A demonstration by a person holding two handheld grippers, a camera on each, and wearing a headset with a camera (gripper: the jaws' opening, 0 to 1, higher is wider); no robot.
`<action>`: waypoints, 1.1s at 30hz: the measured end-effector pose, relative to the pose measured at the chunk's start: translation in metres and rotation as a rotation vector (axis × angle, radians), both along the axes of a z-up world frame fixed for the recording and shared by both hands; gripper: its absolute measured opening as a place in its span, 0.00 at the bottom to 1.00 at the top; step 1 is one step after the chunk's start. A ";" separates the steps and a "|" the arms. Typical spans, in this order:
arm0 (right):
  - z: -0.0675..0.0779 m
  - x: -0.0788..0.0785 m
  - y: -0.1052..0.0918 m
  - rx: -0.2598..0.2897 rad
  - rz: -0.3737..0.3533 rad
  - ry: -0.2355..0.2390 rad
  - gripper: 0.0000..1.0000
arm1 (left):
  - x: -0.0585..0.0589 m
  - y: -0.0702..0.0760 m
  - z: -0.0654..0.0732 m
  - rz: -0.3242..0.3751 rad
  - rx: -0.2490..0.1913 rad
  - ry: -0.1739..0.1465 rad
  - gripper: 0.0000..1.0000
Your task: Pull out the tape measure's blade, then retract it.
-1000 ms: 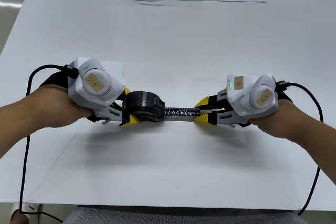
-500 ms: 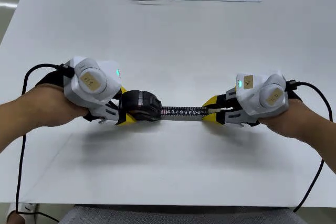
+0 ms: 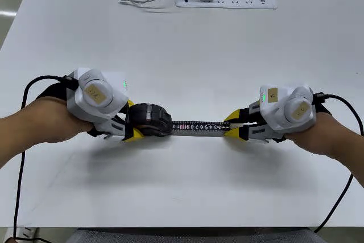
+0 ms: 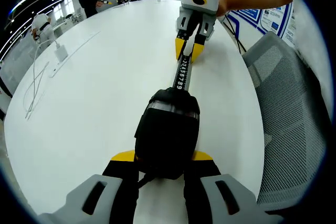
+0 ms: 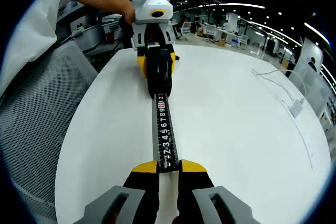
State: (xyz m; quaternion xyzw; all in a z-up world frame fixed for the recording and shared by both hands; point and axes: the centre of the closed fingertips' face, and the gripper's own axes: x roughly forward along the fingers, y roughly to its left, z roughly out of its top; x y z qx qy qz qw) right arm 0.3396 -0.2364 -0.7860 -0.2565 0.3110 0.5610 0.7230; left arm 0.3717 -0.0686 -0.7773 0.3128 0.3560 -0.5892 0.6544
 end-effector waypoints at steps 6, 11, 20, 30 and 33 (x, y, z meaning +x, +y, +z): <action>0.001 0.000 -0.009 -0.012 -0.015 -0.011 0.08 | 0.000 0.000 0.000 0.002 -0.002 0.000 0.28; 0.001 -0.002 -0.017 -0.016 -0.024 -0.006 0.08 | 0.000 0.000 0.000 -0.001 -0.004 0.000 0.28; 0.001 -0.003 -0.034 -0.030 -0.056 0.001 0.08 | 0.000 0.000 0.000 -0.003 -0.004 0.000 0.28; 0.003 -0.006 -0.048 -0.053 -0.063 -0.001 0.08 | 0.000 0.000 0.000 -0.004 -0.003 -0.003 0.28; 0.003 -0.007 -0.052 -0.060 -0.064 0.000 0.08 | 0.000 0.000 0.000 -0.004 -0.002 -0.003 0.28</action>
